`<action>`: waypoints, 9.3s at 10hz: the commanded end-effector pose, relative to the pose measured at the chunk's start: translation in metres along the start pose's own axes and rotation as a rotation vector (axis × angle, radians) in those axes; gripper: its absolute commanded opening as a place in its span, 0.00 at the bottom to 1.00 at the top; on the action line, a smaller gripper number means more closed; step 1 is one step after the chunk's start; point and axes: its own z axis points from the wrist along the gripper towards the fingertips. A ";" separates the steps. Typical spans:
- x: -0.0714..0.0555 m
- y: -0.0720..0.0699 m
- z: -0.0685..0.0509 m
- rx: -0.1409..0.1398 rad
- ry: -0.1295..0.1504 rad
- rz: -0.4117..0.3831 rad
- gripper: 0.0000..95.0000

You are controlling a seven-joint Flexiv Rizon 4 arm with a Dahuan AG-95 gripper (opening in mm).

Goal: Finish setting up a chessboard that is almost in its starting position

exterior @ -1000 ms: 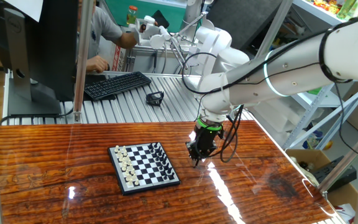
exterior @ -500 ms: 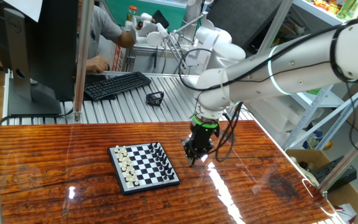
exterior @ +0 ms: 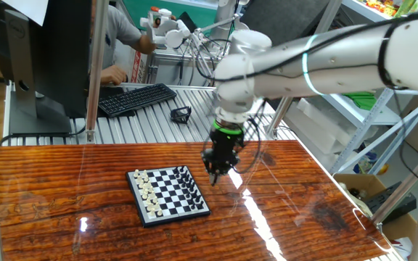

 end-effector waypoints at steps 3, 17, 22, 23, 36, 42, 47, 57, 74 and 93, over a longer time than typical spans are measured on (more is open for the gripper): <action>-0.002 0.025 0.002 -0.003 0.002 0.061 0.00; -0.026 0.056 0.006 -0.039 -0.076 0.136 0.00; -0.030 0.059 0.014 -0.065 -0.085 0.154 0.00; -0.031 0.060 0.016 -0.066 -0.087 0.159 0.00; -0.040 0.066 0.039 -0.077 -0.132 0.187 0.00; -0.042 0.067 0.045 -0.081 -0.141 0.186 0.00; -0.043 0.067 0.050 -0.086 -0.149 0.186 0.00; -0.043 0.067 0.051 -0.089 -0.138 0.177 0.00; -0.046 0.068 0.058 -0.098 -0.146 0.189 0.00; -0.047 0.068 0.061 -0.099 -0.161 0.191 0.00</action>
